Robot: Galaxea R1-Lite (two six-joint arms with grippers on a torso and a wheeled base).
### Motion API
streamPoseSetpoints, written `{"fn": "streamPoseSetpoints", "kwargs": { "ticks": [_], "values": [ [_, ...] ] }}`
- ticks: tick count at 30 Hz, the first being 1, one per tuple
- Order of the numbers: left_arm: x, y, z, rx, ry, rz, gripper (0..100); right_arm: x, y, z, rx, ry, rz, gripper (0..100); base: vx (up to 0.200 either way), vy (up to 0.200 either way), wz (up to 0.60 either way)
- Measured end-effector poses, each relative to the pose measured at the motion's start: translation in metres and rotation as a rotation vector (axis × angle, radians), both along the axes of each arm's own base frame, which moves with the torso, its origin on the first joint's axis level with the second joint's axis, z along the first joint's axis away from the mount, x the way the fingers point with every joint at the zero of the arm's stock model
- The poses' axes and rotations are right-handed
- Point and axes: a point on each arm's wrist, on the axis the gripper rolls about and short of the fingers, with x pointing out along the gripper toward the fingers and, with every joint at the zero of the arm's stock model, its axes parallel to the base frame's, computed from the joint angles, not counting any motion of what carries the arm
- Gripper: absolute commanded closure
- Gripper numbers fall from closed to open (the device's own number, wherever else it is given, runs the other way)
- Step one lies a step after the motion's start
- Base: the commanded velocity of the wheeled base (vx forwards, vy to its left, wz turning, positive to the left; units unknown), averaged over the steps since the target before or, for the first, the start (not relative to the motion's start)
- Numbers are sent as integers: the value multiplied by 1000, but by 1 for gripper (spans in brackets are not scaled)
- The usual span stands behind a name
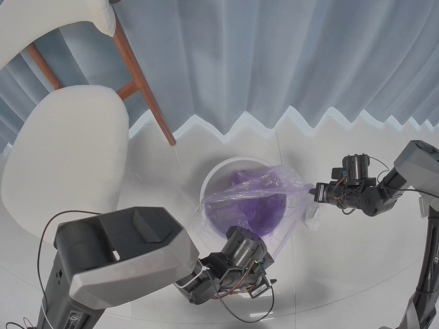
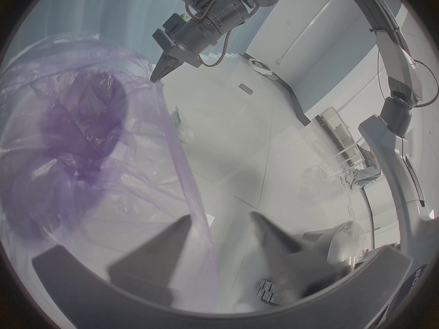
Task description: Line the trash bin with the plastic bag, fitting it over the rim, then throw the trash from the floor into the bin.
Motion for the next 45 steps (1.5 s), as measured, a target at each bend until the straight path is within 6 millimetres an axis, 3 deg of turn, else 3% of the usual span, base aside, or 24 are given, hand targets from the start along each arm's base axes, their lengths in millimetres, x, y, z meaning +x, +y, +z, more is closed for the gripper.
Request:
{"fn": "streamPoseSetpoints", "kwargs": {
  "ticks": [1, 9, 15, 23, 35, 41, 45],
  "values": [
    [0, 0, -1, 0, 4, 3, 0, 0, 0, -1, 0, 1, 0, 0, 0, 0, 0],
    [-1, 1, -2, -2, 17, 10, 0, -1, 1, 1, 31, 12, -19, 0, 0, 0, 0],
    [-9, 10, 10, -9, 17, 4, 0, -14, 0, 5, 43, 33, -24, 0, 0, 0, 0],
    [-32, 33, 40, -57, 3, -14, 0, -48, -5, 15, 60, 63, -4, 0, 0, 0, 0],
    [-65, 72, 97, -184, 34, 40, 0, -100, -11, 50, 119, -74, 11, 0, 0, 0, 0],
    [-65, 97, 115, -226, 35, 170, 0, -133, -18, 66, 125, -103, -83, 0, 0, 0, 0],
    [-56, 100, 123, -253, 9, 207, 0, -144, -21, 75, 134, -129, -125, 0, 0, 0, 0]
  ]
}}
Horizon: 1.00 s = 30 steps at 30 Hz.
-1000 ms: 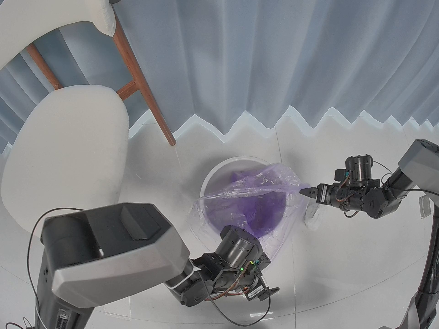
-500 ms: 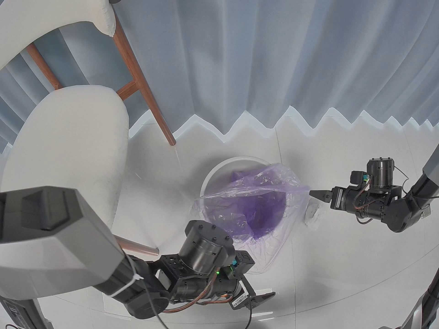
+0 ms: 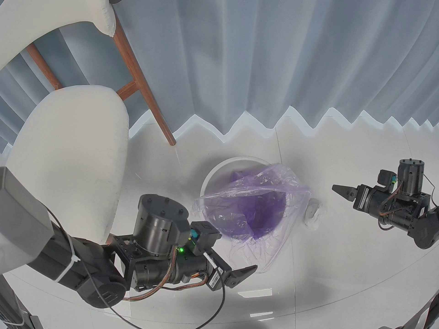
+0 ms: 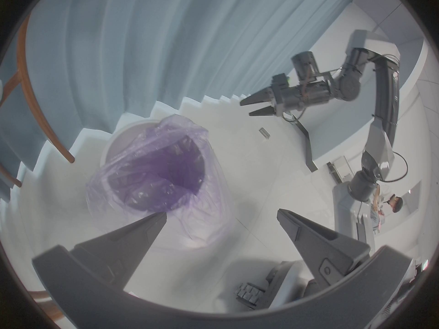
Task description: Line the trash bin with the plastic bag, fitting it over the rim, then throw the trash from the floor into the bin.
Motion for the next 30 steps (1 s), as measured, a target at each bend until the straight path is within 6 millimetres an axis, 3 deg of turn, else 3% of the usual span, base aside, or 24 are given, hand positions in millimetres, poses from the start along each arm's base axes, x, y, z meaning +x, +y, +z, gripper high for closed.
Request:
{"fn": "streamPoseSetpoints", "kwargs": {
  "ticks": [7, 13, 20, 24, 30],
  "values": [
    [33, -17, 14, -47, -92, 33, 0, -10, 0, 15, 3, -55, -24, 0, 0, 0, 0],
    [59, -17, 17, 50, -263, -10, 0, -18, 3, 23, 10, -84, -12, 0, 0, 0, 0],
    [103, -24, 19, 72, -418, -20, 0, -24, 9, 30, 16, -110, 14, 0, 0, 0, 0],
    [129, -29, 14, 65, -482, -71, 0, -24, 12, 34, 20, -127, 25, 0, 0, 0, 0],
    [143, -25, -5, 71, -452, -113, 0, -25, 14, 34, 21, -126, 31, 0, 0, 0, 0]
  ]
}}
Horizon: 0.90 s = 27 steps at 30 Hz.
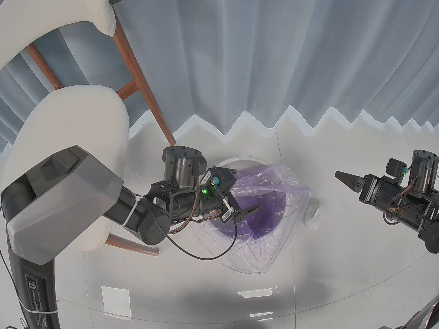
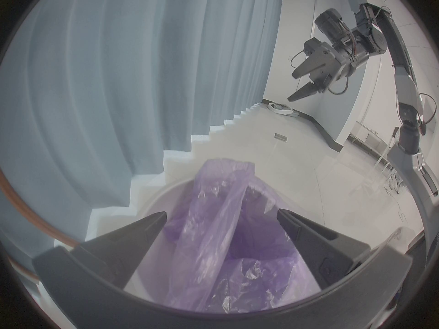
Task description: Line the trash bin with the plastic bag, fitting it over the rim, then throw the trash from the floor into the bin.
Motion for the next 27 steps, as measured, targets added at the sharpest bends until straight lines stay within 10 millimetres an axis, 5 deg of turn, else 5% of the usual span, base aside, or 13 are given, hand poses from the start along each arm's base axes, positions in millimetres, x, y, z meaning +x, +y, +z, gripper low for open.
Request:
{"fn": "streamPoseSetpoints", "kwargs": {
  "ticks": [2, 3, 14, 27],
  "values": [
    [3, 3, -4, 6, 9, 5, 0, 0, 0, -1, 0, 3, 1, 0, 0, 0, 0],
    [5, 5, -7, 9, 14, 9, 100, 0, 0, -1, 0, 4, 1, 0, 0, 0, 0],
    [15, -1, -7, -75, 88, 46, 100, -4, 0, -10, -6, 37, 2, 0, 0, 0, 0],
    [52, -14, 38, -267, 237, 181, 100, -13, 2, -22, -24, 86, 24, 0, 0, 0, 0]
  ]
}}
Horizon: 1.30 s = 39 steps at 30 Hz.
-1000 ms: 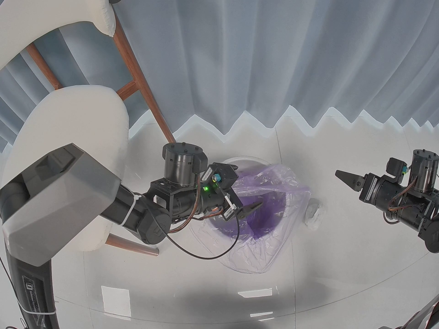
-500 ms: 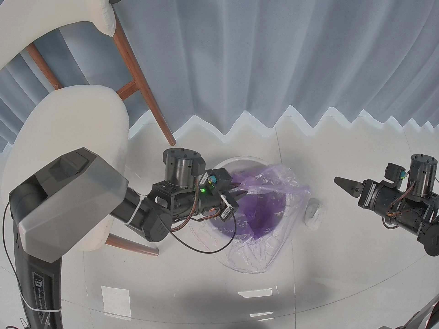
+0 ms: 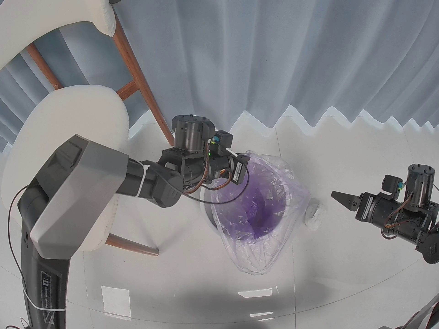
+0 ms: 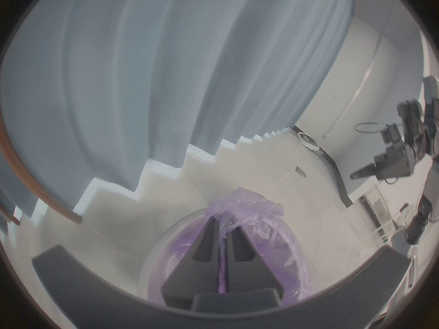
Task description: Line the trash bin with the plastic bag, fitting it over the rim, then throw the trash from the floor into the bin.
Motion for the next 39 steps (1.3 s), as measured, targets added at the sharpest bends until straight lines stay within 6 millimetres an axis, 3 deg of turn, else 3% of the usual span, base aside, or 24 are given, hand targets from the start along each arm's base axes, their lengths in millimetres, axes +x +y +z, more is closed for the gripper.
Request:
{"fn": "streamPoseSetpoints", "kwargs": {
  "ticks": [9, 22, 30, 39],
  "values": [
    [20, 7, 4, -25, 38, 68, 100, 9, 26, -17, -22, 67, 90, 0, 0, 0, 0],
    [21, 6, 3, -28, 32, 76, 100, 90, 76, -47, -106, 143, 76, 0, 0, 0, 0],
    [20, 6, 2, -27, 20, 80, 100, 118, 86, -66, -200, 151, 105, 0, 0, 0, 0],
    [15, 12, -4, -22, 26, 86, 100, 133, 90, -90, -230, 182, 108, 0, 0, 0, 0]
  ]
}}
